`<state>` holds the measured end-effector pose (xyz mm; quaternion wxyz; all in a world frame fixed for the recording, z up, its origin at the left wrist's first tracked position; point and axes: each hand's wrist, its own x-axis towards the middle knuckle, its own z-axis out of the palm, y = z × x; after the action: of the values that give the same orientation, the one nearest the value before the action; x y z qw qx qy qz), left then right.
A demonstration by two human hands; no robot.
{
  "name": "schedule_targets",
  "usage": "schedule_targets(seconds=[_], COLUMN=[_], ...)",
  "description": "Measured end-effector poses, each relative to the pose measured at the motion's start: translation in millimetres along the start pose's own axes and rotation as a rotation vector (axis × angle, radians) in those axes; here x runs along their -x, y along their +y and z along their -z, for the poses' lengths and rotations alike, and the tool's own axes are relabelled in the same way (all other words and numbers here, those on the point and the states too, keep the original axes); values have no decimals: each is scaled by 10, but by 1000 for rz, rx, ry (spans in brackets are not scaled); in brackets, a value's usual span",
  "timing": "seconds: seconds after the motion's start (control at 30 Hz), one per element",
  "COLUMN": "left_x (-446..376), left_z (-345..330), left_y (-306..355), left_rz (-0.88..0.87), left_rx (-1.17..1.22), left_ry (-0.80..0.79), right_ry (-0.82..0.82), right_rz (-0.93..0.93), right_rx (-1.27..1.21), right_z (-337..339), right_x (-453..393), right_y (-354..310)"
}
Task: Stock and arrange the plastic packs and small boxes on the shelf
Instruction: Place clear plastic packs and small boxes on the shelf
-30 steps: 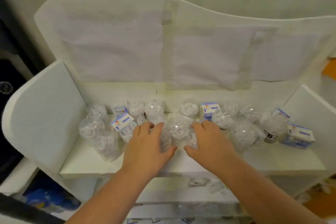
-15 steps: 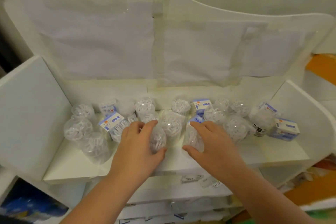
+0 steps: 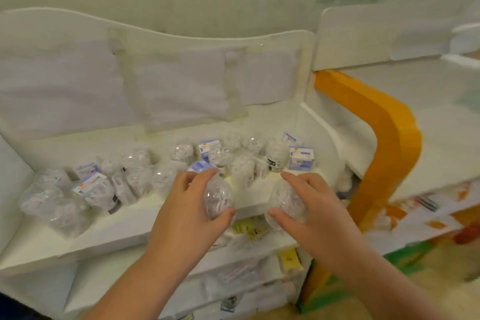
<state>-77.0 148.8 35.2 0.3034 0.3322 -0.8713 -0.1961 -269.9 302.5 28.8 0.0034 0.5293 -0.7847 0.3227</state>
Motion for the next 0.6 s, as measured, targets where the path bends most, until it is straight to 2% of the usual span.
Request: schedule_targets(seconds=[0.33, 0.47, 0.6], left_x=[354, 367, 224], left_z=[-1121, -1502, -1864], left_y=[2021, 2630, 2968], left_rz=[-205, -306, -343], left_rx=[117, 148, 150], left_ry=[-130, -206, -266], right_ry=[128, 200, 242], right_rz=[-222, -317, -367], right_rx=[29, 15, 18], right_z=[1599, 2073, 2337], right_x=[1368, 1555, 1579], right_y=[1356, 1795, 2164])
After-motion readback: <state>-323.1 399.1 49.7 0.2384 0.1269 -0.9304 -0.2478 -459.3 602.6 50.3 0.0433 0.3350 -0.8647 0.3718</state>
